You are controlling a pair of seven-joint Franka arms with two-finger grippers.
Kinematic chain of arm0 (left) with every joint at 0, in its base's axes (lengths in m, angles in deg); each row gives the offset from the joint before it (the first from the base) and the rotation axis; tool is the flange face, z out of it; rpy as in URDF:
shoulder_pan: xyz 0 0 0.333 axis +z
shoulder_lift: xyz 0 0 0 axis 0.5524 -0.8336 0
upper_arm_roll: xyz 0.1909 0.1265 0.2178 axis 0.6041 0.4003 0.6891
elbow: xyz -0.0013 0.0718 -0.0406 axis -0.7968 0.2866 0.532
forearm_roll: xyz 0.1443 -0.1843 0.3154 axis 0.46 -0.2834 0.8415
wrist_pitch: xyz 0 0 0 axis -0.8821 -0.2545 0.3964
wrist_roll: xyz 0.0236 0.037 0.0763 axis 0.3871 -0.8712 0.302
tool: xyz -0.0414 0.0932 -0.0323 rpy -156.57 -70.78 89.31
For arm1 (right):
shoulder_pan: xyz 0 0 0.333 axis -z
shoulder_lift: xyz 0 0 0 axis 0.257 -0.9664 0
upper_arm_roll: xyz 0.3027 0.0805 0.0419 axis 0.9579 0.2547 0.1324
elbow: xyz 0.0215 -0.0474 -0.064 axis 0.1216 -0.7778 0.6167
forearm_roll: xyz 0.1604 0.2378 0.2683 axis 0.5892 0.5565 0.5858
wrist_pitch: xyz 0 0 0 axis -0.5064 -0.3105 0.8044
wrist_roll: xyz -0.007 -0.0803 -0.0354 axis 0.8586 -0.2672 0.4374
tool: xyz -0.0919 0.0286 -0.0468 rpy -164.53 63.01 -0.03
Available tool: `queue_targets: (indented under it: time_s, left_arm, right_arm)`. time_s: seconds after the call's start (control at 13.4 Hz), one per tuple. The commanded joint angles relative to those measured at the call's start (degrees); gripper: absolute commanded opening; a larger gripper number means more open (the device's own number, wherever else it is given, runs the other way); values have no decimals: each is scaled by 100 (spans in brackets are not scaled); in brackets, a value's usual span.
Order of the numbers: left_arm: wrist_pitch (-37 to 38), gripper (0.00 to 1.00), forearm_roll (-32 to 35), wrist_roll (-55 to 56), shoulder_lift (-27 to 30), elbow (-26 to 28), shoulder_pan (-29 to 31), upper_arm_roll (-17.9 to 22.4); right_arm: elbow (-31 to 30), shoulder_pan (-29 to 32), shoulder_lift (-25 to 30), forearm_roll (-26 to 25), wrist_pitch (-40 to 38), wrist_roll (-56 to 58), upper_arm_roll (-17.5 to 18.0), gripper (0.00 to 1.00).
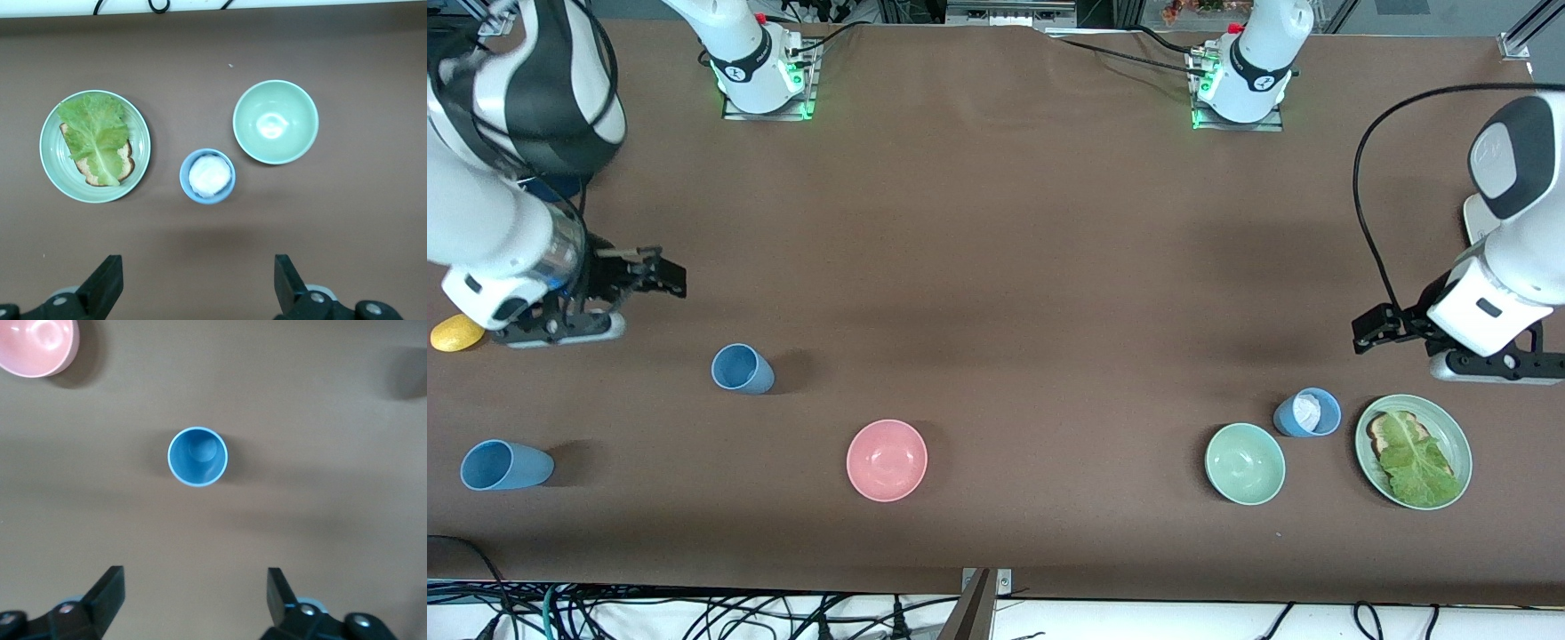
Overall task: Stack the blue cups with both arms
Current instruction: 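Reach the right gripper to the blue cup while the left gripper reaches the tissue cup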
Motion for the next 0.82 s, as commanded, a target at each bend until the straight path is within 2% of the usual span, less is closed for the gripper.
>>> queue_targets:
  time_s: [0.0,0.15,0.52,0.75]
  left_arm:
    - [-353,100,-50,-69,-432,-152,166,-6]
    - [-740,100,-33,-69,-705,-99,218,-6]
    - [-1461,100,-24,-69,-1294,-72,350,-6]
    - [-1603,100,-24,-69,-1497,-55,377,-6]
  right_arm:
    - [437,168,-469,-4,184,438,-5,63]
    - [402,266,-592,13,308,528,-5,50]
    - [358,301,-1102,4,887,528,-5,49]
    - [314,328,-1339,13,1213,528,-5,49]
